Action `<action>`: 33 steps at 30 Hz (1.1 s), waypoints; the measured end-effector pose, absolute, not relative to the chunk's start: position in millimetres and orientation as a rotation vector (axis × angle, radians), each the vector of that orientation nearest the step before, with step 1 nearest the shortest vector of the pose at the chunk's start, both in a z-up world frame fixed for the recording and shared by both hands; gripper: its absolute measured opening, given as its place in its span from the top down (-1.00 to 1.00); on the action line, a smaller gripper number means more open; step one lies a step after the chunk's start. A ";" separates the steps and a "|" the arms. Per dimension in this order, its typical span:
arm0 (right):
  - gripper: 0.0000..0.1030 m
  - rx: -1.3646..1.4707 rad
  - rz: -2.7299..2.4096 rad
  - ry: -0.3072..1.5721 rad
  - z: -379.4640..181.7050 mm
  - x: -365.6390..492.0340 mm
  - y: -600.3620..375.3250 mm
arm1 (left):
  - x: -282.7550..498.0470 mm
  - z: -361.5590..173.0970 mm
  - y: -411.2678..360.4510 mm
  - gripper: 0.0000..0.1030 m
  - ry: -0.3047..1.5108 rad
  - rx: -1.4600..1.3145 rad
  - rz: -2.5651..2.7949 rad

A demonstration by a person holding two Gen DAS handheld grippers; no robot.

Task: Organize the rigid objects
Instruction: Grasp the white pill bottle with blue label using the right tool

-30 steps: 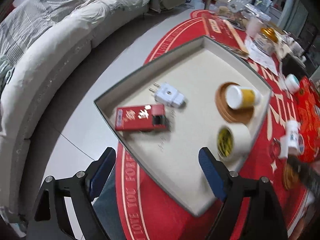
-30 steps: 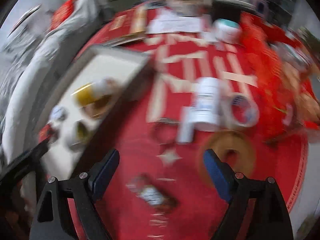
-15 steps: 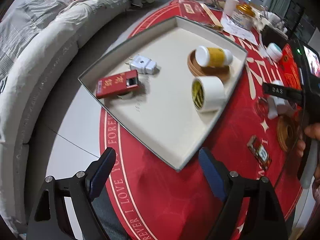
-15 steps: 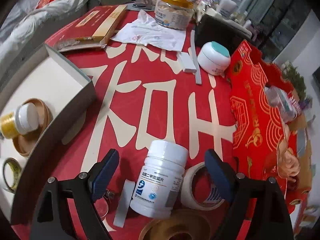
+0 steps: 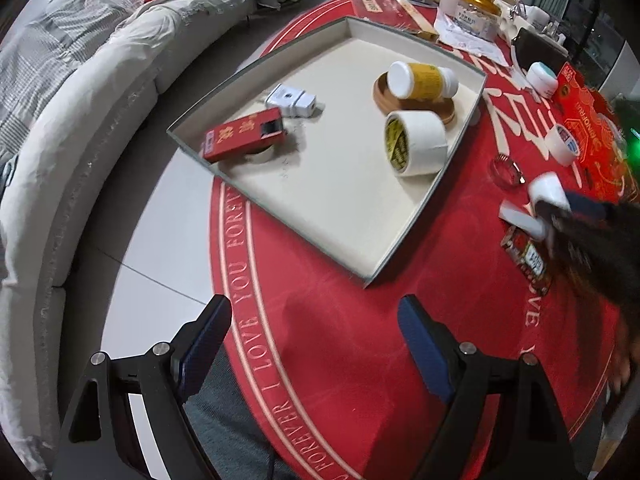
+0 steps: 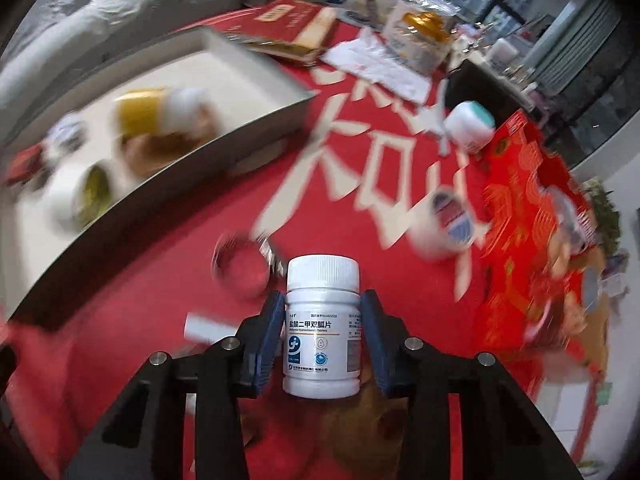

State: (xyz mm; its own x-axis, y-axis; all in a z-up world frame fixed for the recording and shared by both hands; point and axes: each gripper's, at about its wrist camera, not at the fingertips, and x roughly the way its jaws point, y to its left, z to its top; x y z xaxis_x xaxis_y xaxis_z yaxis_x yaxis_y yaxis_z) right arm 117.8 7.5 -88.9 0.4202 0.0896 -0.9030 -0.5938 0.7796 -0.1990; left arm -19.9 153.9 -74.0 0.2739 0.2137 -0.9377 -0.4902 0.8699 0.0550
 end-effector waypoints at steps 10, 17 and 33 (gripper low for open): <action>-0.62 -0.215 0.530 1.137 -69.3 77.8 -49.1 | -10.2 -69.5 117.7 -0.70 1.208 -0.242 0.364; -0.62 -0.160 0.468 1.183 -73.9 85.7 -81.8 | 13.3 -86.2 89.9 -0.70 1.254 -0.265 0.306; 0.19 -0.108 0.499 1.356 -101.9 88.4 -64.6 | 9.5 -90.3 80.7 -0.70 1.266 -0.254 0.272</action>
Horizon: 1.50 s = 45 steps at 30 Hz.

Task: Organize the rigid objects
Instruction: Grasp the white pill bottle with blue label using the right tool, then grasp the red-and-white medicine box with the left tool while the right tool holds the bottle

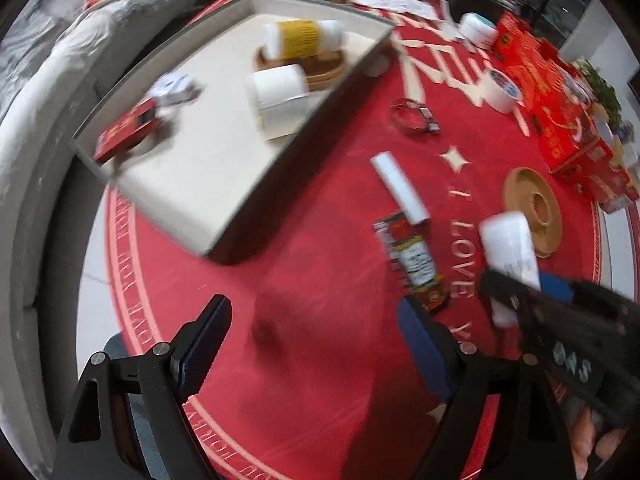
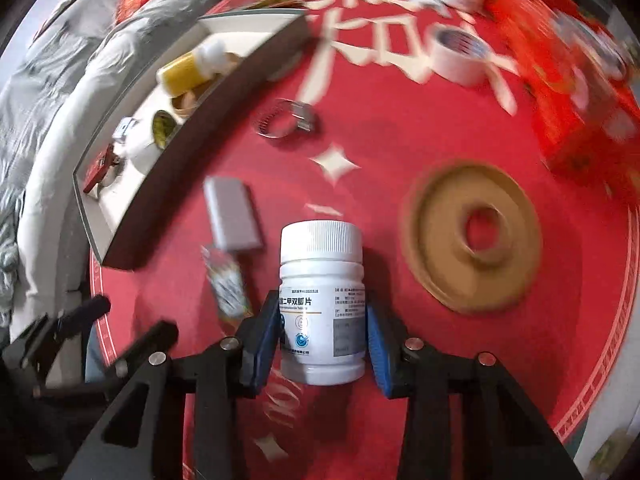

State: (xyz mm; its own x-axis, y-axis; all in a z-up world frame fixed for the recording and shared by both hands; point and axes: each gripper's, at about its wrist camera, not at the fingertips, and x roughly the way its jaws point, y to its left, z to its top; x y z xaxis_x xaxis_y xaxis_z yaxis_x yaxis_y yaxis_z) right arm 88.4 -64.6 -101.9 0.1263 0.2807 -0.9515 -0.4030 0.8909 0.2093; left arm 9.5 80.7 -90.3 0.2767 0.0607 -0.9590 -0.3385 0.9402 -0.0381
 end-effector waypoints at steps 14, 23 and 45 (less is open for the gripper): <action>0.12 -0.191 0.364 1.300 -102.0 71.4 -111.4 | 48.9 -118.3 49.1 -1.00 1.241 -0.199 0.261; -0.16 -0.263 0.362 1.264 -108.2 68.1 -91.8 | 53.0 -120.0 49.0 -0.86 1.259 -0.205 0.258; 0.20 -0.251 0.362 1.251 -106.4 21.9 -106.7 | -19.6 -99.6 11.5 0.50 1.226 -0.129 0.154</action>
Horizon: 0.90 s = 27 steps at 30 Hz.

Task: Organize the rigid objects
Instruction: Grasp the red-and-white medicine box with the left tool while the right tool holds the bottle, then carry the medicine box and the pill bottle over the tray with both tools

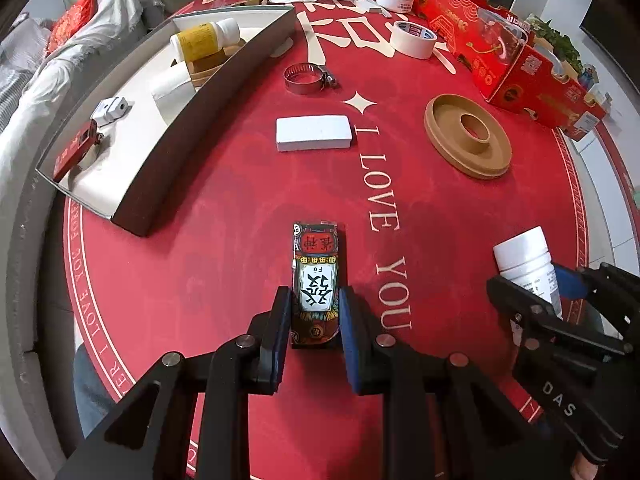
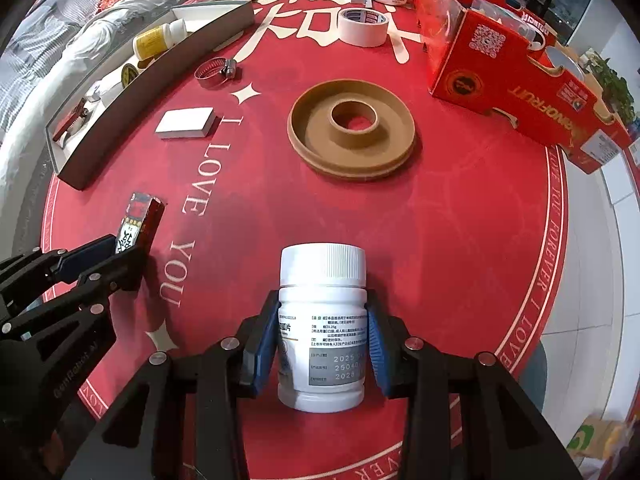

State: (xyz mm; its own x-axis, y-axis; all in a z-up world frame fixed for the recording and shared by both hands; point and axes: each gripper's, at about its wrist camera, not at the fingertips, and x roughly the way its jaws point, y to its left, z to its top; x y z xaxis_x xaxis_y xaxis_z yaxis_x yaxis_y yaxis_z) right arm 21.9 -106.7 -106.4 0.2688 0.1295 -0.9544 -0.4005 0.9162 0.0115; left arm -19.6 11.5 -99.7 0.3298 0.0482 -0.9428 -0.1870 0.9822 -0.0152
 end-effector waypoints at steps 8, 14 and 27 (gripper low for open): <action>0.20 -0.245 0.346 1.269 -103.2 15.7 -110.4 | -20.3 -101.6 17.3 0.50 1.229 -0.170 0.137; 0.20 -0.220 0.330 1.289 -103.9 14.3 -116.2 | -21.0 -101.4 24.8 0.50 1.219 -0.217 0.142; 0.20 -0.136 0.373 1.224 -59.2 14.5 -122.4 | -20.1 -14.3 70.5 0.50 0.953 -0.322 0.246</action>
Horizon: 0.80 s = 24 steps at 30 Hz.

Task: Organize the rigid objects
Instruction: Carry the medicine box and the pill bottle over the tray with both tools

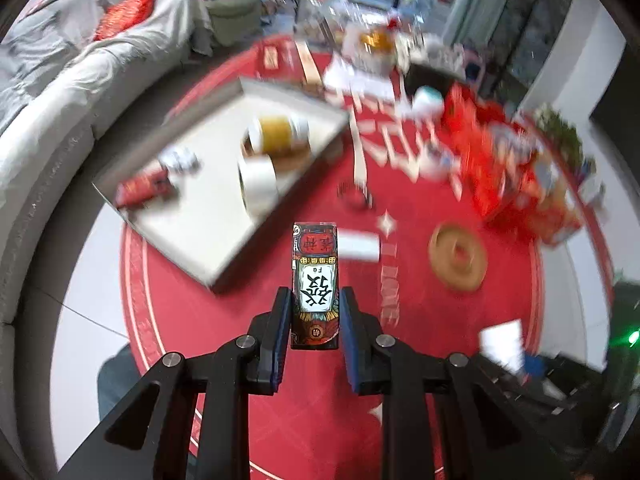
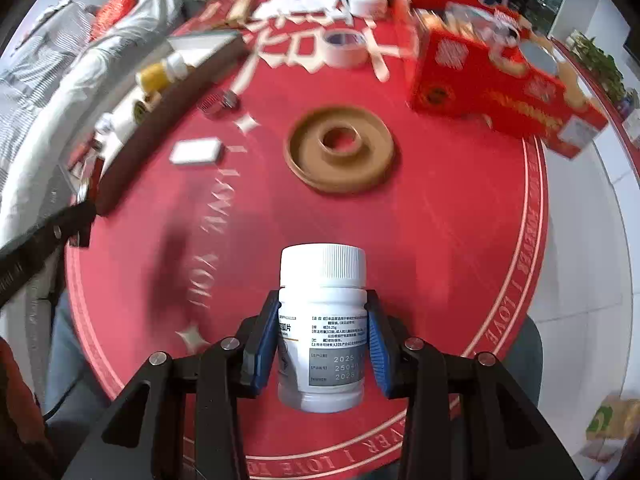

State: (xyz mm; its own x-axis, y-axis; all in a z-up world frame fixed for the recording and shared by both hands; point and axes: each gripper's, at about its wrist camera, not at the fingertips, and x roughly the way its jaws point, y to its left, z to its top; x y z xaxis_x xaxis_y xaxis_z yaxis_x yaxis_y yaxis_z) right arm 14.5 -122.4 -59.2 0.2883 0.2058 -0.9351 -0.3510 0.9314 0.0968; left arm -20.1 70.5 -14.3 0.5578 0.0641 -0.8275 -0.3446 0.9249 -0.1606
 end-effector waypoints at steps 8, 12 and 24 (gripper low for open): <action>0.20 -0.060 0.484 1.097 20.9 40.2 -85.2 | -16.5 70.8 96.9 0.50 0.802 -0.324 0.269; 0.20 -0.039 0.516 1.004 65.4 59.6 -63.2 | -17.3 111.9 118.3 0.50 0.724 -0.304 0.310; 0.20 -0.012 0.643 0.827 163.4 104.4 15.6 | -19.0 168.9 203.1 0.50 0.590 -0.290 0.533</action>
State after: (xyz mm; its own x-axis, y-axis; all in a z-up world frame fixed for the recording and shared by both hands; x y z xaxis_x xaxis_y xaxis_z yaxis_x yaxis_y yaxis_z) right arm 104.4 15.6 163.4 0.4995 0.5267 -0.6878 -0.5361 0.8116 0.2322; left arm -19.0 203.1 168.9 0.7024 0.3907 -0.5950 -0.5519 0.8268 -0.1087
